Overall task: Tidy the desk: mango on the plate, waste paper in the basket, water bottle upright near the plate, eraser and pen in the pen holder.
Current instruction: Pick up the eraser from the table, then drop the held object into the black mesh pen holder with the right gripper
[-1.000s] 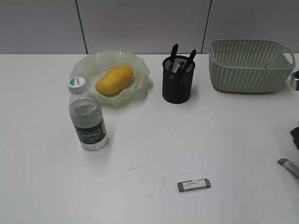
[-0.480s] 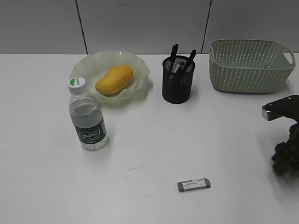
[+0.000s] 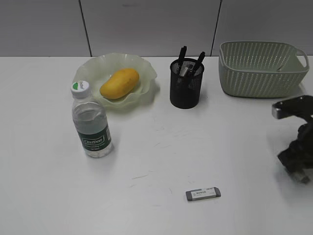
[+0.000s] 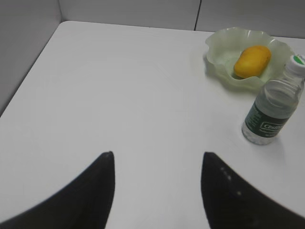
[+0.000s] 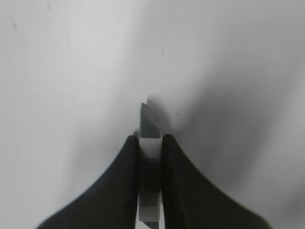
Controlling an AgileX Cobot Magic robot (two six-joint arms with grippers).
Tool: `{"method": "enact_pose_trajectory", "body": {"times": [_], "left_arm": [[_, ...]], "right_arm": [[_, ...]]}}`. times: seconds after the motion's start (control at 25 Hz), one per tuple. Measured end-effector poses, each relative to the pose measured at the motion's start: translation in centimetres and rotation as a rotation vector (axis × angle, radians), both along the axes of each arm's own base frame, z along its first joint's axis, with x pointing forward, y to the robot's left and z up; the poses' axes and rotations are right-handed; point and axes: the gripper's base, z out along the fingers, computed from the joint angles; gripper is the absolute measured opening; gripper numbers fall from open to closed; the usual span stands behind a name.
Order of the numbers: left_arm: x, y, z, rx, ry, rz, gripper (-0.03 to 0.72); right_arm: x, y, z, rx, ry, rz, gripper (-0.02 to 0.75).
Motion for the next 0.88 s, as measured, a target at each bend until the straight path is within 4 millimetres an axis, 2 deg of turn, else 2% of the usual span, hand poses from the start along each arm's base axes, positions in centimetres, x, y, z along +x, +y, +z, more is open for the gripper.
{"method": "enact_pose_trajectory", "body": {"times": [0.08,0.24,0.32,0.4,0.52,0.64,0.76,0.88], "left_arm": [[0.0,0.0,0.0,0.0,0.0,0.0,0.434],[0.0,0.0,0.0,0.0,0.0,0.0,0.434],[0.0,0.0,0.0,0.0,0.0,0.0,0.434],[0.0,0.0,0.0,0.0,0.0,0.0,0.434],[0.0,0.0,0.0,0.0,0.0,0.0,0.434],[0.0,0.0,0.0,0.0,0.0,0.0,0.434],[0.0,0.0,0.0,0.0,0.0,0.0,0.434],[0.0,0.0,0.0,0.0,0.0,0.0,0.434]], "right_arm": [[1.3,0.5,2.5,0.052,-0.129,-0.044,0.105],[4.7,2.5,10.0,0.155,-0.581,-0.094,0.105],[6.4,4.2,13.1,0.199,-0.792,-0.109,0.105],[8.2,7.0,14.9,0.239,-0.911,-0.067,0.105],[11.1,11.8,14.7,0.272,-0.972,0.029,0.105],[13.7,14.8,12.2,0.282,-0.939,0.074,0.105],[15.5,15.8,9.1,0.276,-0.858,0.084,0.105],[16.2,16.2,6.8,0.276,-0.79,0.073,0.105]]}}
